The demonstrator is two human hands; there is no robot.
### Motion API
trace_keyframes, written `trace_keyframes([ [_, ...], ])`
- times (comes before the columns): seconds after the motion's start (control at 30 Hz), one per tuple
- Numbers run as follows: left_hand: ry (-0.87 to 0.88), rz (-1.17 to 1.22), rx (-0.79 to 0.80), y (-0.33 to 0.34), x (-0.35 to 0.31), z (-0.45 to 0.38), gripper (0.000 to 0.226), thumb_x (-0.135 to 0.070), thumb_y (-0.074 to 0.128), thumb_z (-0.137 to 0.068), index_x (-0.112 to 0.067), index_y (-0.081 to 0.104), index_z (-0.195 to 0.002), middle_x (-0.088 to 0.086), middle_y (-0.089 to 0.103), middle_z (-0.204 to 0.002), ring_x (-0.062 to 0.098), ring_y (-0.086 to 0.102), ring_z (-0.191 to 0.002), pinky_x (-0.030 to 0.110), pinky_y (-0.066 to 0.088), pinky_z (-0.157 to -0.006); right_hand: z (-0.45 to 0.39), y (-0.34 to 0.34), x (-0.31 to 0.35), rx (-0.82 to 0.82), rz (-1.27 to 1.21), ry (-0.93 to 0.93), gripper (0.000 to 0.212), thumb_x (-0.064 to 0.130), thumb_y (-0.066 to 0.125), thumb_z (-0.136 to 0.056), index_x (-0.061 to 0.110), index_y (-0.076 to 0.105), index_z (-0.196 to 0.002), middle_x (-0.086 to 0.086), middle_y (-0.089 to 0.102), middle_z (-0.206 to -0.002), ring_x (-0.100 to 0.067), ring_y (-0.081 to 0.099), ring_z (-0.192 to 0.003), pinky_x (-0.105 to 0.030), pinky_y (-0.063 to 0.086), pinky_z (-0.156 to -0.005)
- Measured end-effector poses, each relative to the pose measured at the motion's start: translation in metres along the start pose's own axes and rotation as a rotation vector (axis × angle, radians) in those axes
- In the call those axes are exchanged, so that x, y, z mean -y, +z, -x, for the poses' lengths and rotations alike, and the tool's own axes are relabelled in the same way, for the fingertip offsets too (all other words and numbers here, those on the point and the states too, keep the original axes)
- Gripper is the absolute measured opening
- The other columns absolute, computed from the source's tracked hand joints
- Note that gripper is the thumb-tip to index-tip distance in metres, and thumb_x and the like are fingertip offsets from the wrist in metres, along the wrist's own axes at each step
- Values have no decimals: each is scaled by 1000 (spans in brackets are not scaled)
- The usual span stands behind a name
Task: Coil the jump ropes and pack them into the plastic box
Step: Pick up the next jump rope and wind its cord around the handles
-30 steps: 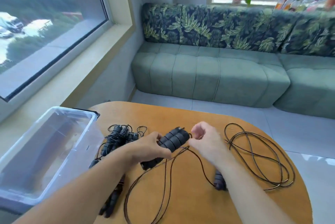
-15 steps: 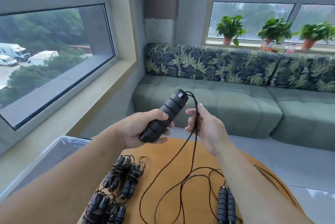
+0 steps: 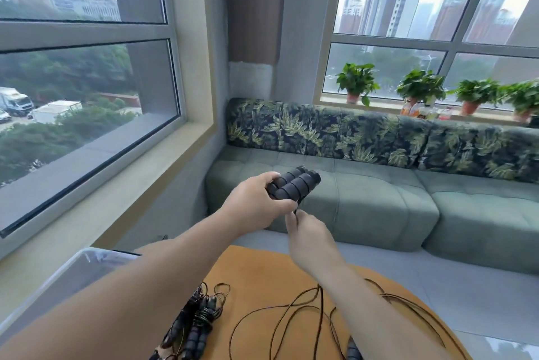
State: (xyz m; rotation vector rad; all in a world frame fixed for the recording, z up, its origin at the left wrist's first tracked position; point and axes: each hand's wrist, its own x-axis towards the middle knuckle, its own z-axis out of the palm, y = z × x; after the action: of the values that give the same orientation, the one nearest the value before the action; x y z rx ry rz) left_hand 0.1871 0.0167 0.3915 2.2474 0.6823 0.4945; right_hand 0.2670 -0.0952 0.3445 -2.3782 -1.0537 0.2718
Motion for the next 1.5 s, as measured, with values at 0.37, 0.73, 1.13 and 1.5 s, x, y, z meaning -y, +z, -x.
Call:
trace_keyframes([
  [0.37, -484, 728, 365, 16, 19, -9, 52, -43, 78, -73, -6, 69, -109, 11, 68, -90, 16, 53, -52, 23, 34, -45, 29, 5, 8, 55, 50, -88, 42, 40, 20, -107, 16, 52, -119, -13, 67, -106, -35, 60, -100, -42, 49, -80],
  [0.73, -392, 580, 575, 20, 33, -12, 45, -33, 83, -64, -13, 62, -98, 5, 63, -87, 19, 52, -68, 27, 42, -55, 33, -2, 0, 227, 217, -167, 27, 27, 32, -104, 13, 52, -116, -14, 63, -109, -36, 59, -102, -42, 46, -80],
  [1.13, -243, 207, 492, 17, 35, -8, 37, -15, 75, -71, -20, 63, -106, 6, 61, -79, 22, 50, -59, 24, 40, -47, 23, -46, 11, 359, 350, -329, 30, 28, 46, -96, 13, 57, -72, -4, 60, -71, -26, 57, -72, -37, 48, -65],
  [1.5, -570, 704, 405, 30, 44, -3, 19, -11, 77, -78, -5, 66, -92, 7, 63, -74, 19, 60, -64, 32, 56, -66, 37, 10, -5, 297, 232, -180, 26, 25, 36, -102, 12, 52, -87, -14, 59, -90, -30, 48, -78, -34, 35, -63],
])
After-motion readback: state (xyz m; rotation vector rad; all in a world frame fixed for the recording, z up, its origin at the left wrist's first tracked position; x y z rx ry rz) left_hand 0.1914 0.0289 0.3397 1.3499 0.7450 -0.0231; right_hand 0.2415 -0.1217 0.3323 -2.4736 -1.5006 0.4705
